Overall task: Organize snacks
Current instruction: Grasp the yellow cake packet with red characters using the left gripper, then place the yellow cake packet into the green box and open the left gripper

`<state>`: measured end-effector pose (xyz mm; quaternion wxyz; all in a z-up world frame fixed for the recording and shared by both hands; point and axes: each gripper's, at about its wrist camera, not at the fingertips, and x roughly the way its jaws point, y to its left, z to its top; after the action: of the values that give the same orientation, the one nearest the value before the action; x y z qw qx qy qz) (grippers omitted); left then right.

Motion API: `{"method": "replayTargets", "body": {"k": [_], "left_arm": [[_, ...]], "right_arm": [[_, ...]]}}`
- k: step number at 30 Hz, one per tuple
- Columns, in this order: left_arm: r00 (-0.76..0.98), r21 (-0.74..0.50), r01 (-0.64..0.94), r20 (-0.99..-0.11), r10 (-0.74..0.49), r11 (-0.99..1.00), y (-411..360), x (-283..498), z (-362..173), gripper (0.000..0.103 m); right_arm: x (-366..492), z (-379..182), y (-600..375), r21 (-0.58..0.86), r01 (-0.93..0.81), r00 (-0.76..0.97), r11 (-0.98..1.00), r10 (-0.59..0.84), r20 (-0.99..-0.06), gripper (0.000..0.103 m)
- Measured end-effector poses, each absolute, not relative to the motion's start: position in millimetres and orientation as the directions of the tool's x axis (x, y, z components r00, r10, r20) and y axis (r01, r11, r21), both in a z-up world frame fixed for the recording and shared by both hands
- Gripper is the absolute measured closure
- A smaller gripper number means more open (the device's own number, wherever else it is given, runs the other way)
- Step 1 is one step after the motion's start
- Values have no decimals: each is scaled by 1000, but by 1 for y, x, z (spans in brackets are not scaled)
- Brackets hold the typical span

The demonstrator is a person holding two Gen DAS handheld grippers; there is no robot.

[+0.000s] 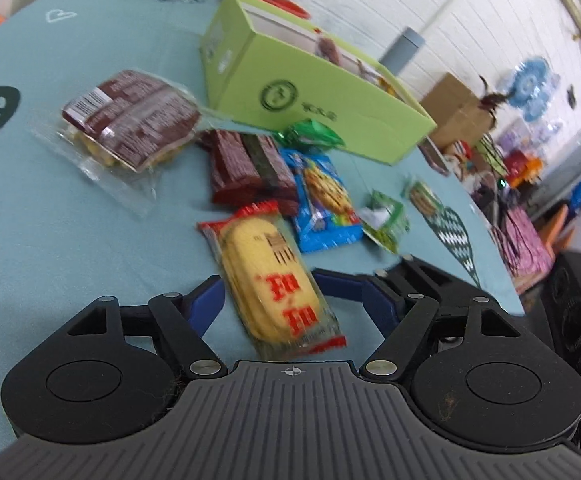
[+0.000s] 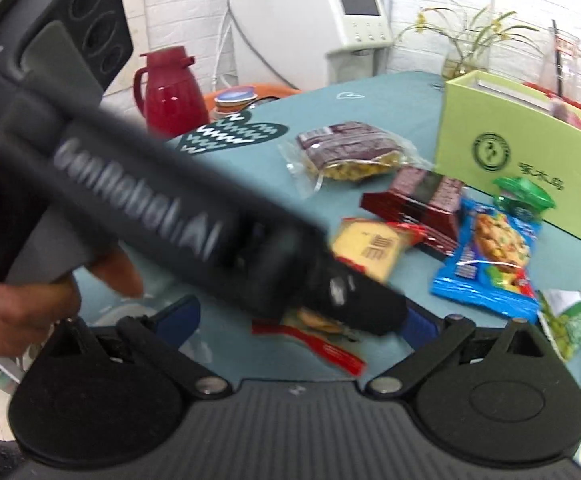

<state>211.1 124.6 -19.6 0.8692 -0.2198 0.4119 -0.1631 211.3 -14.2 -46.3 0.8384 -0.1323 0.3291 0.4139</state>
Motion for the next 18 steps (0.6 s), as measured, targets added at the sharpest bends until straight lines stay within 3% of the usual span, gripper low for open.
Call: {"method": "replayTargets", "body": {"k": [5, 7, 8, 9, 11, 18], "left_arm": [[601, -478, 59, -684, -413, 877, 121, 228, -18, 43], [606, -431, 79, -695, -387, 899, 115, 227, -18, 48], [614, -401, 92, -698, -369, 912, 112, 224, -18, 57], [612, -413, 110, -689, -389, 904, 113, 223, -18, 69], [602, -420, 103, -695, -393, 901, 112, 223, -19, 73], [644, -438, 128, -645, -410, 890, 101, 224, 10, 74]], "right_arm": [[222, -47, -17, 87, -746, 473, 660, 617, -629, 5], [219, -50, -16, 39, -735, 511, 677, 590, -626, 17], [216, -48, -16, 6, -733, 531, 681, 577, -621, 35], [214, -47, -18, 2, -730, 537, 683, 576, -616, 40], [215, -45, -24, 8, -722, 543, 692, 573, -614, 52], [216, -22, -48, 38, -697, 569, 716, 585, -578, 53]]}}
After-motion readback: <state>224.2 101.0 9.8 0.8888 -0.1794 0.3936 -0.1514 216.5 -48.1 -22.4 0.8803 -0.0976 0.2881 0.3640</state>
